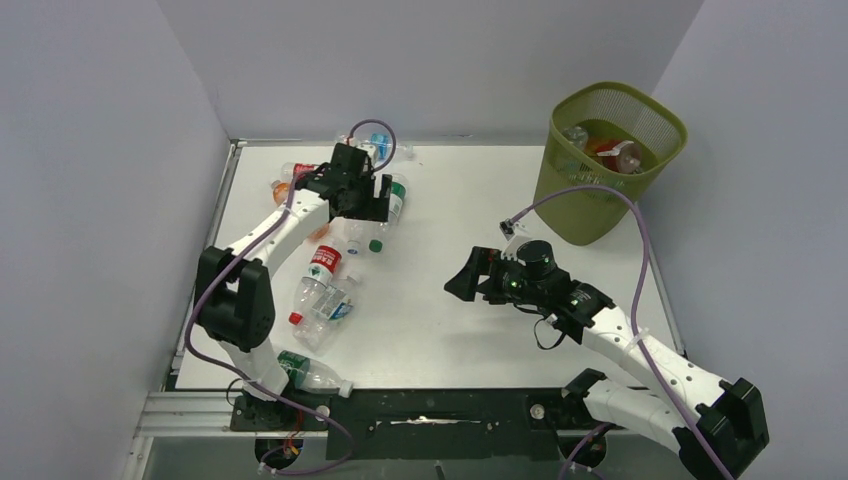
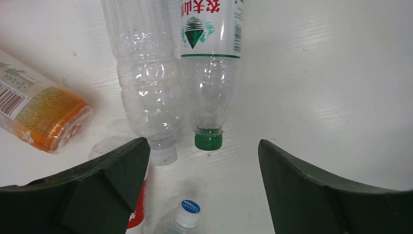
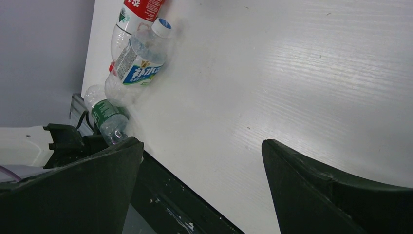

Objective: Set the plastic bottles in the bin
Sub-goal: Pick up the plastic bottle at the center of the board.

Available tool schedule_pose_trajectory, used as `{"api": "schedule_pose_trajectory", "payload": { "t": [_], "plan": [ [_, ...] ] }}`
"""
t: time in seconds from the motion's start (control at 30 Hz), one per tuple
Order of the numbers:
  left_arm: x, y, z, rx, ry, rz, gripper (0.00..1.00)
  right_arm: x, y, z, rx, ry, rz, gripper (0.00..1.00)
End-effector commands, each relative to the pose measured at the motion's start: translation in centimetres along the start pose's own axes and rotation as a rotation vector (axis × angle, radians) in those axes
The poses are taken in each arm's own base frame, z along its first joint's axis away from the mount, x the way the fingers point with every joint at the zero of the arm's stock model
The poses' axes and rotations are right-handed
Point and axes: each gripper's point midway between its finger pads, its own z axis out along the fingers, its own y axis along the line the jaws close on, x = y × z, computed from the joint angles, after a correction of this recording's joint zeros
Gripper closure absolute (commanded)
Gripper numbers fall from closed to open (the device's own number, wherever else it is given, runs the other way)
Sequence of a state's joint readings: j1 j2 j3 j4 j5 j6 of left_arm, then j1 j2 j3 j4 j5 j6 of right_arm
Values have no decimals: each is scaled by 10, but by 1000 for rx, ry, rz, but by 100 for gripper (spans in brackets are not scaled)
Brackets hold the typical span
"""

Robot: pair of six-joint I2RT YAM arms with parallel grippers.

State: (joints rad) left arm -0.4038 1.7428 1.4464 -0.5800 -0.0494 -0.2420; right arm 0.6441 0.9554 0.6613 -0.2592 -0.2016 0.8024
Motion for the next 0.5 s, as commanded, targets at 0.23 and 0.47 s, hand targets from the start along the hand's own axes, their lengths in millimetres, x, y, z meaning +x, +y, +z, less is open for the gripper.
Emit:
{"api": "schedule_pose_trajectory", "payload": {
  "t": [0.23,0.47],
  "plan": [
    [-31,-23,15,53,-82,61,19,-16,13,3,-38,-59,-3,2],
    [-36,-30,32,57,-89,61,19,-22,19,4,-46,-62,-7,2]
  ]
}}
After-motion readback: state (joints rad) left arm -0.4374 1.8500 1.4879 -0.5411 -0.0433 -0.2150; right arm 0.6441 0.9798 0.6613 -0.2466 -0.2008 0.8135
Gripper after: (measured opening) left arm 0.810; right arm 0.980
